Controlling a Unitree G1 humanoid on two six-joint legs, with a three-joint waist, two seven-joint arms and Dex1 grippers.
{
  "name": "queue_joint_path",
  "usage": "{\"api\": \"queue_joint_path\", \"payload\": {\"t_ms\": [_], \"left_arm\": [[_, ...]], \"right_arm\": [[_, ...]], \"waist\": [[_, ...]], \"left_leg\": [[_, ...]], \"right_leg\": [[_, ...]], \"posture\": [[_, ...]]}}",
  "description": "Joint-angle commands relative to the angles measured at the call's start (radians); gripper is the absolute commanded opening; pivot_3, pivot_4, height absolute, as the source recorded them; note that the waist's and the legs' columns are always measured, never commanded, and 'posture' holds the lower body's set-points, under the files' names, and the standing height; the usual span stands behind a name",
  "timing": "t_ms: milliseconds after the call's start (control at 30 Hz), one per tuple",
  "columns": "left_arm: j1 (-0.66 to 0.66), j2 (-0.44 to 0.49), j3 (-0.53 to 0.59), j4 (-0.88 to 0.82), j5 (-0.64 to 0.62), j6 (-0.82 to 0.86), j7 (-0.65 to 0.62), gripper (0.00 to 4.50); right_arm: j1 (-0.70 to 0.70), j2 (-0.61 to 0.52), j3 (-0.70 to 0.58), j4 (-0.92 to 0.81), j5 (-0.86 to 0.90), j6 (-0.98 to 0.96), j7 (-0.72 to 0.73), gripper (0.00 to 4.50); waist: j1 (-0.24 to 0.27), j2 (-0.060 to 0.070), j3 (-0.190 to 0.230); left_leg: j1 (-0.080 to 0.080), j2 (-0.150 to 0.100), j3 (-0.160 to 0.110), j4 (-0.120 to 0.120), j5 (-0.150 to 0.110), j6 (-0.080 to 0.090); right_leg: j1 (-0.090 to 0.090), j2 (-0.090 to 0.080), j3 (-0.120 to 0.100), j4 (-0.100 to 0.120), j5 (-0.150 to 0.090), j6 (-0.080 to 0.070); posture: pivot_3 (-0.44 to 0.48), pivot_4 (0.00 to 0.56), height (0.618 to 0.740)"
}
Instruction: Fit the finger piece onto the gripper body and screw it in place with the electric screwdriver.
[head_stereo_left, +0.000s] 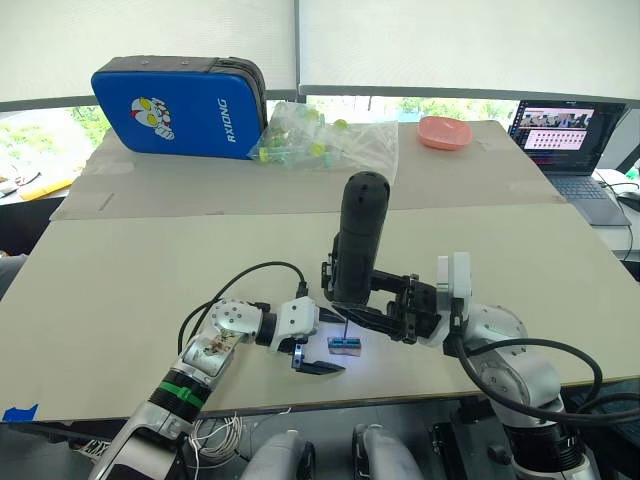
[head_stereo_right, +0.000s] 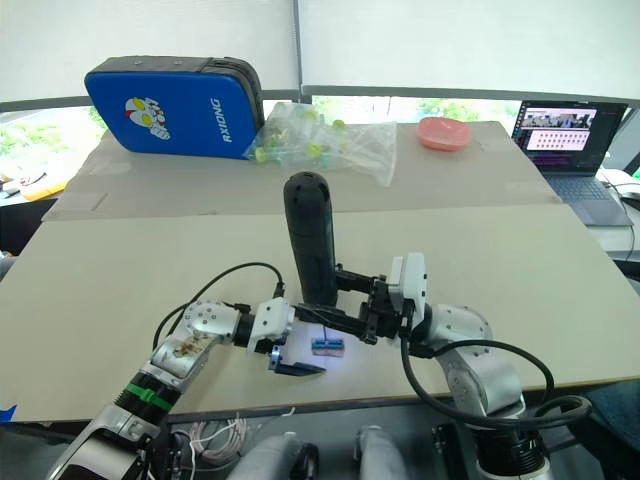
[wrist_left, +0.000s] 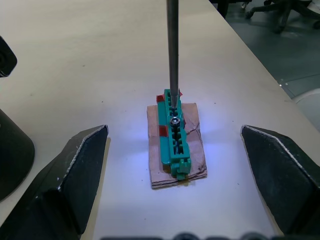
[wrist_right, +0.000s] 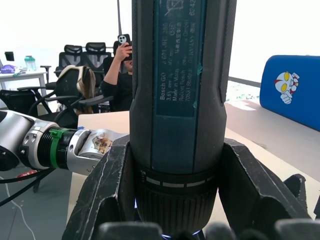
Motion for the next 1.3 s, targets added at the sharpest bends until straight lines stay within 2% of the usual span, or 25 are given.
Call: {"api": "queue_joint_path", "payload": {"t_ms": [33,1300], "left_arm": [[-0.012,-0.007,0.001,-0.008,-0.004,-0.009,0.005,4.5],[-0.017,-0.022,0.001,-0.013,-0.004,-0.001,0.018,4.5]], "right_arm": [[-0.015,0.0,-0.016,-0.029,0.028,-0.02,0.0,1.9],[-0.011,0.006,0.012,-0.002,0.007,-0.037,-0.002,1.9]], "waist": [[0.0,0.0,0.0],[0.0,0.0,0.0]], "left_leg": [[0.0,0.0,0.0,0.0,0.0,0.0],[0.0,0.0,0.0,0.0,0.0,0.0]], "right_leg": [[0.0,0.0,0.0,0.0,0.0,0.0],[0.0,0.0,0.0,0.0,0.0,0.0]], "posture": [[0.0,0.15,0.74],[0.0,0.15,0.74]]}}
